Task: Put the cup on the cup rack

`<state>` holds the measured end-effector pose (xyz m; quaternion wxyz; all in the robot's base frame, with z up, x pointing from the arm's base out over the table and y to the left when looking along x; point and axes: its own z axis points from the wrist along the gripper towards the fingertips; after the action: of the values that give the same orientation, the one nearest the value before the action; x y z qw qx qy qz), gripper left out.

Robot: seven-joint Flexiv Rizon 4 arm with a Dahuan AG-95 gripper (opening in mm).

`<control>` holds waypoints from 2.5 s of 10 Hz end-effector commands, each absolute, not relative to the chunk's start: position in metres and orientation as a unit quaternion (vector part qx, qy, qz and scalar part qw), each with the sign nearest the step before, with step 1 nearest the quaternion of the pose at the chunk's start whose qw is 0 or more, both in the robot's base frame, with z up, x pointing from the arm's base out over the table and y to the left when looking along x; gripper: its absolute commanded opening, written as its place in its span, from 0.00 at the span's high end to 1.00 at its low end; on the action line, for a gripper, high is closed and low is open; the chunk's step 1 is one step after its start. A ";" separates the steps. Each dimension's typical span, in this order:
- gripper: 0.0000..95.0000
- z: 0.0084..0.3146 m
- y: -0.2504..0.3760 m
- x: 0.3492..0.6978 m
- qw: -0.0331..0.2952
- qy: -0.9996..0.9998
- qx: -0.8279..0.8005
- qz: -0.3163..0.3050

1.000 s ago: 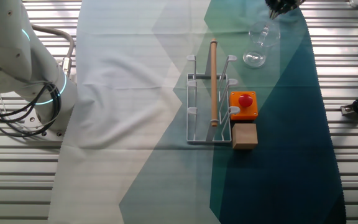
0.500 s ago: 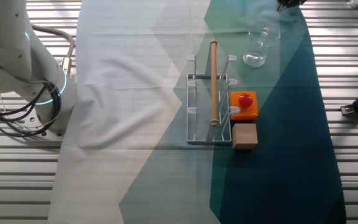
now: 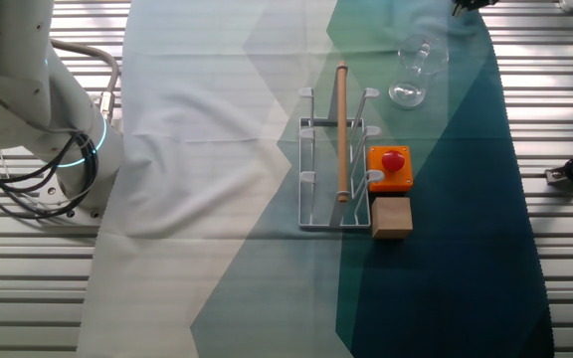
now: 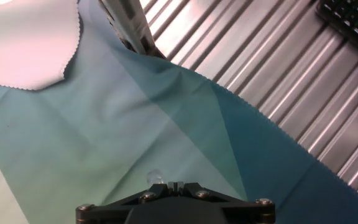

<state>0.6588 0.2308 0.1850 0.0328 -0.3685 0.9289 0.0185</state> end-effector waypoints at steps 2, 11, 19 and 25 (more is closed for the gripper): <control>1.00 0.183 0.234 0.663 0.028 0.925 -0.379 0.015; 1.00 0.178 0.241 0.672 0.009 0.928 -0.373 0.000; 1.00 0.178 0.241 0.673 0.012 0.927 -0.374 0.002; 1.00 0.178 0.241 0.673 0.010 0.927 -0.374 0.000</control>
<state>0.6716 0.2413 0.1776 0.0107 -0.3747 0.9271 -0.0011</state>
